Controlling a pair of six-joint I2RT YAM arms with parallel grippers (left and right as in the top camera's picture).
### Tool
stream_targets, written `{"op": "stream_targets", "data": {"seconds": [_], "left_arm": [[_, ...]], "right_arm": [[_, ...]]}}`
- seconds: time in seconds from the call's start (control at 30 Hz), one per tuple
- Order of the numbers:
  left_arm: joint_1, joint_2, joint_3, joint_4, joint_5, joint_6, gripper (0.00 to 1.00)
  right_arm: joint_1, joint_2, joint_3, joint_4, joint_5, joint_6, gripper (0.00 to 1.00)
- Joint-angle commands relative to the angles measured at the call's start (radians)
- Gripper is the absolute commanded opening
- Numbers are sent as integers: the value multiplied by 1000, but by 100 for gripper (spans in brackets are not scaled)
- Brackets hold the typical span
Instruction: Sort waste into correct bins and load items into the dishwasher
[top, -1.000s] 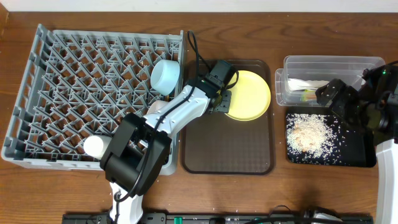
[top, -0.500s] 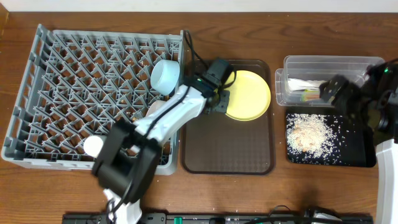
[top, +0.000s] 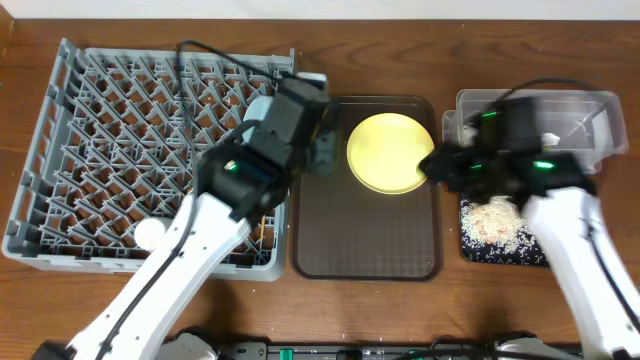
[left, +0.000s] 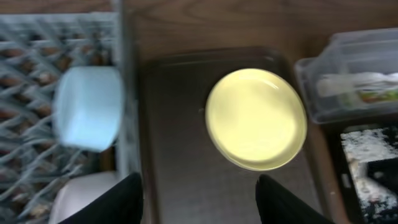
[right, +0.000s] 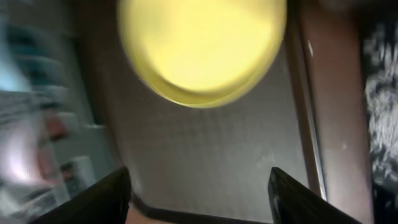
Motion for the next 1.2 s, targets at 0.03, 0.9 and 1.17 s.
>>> {"op": "stream_targets", "data": {"seconds": [0.03,0.9,1.17], "left_arm": [[16,-39,10,-62,-58,5,60],[16,-41,9,-111,-20,2,75],[19,-41,9,-92,80,2,90]], "right_arm": [[101,100,-15,48,261,275,71],[161,422,-12,227,284,291,1],[103,159,-11,279,202,-56,1]]}}
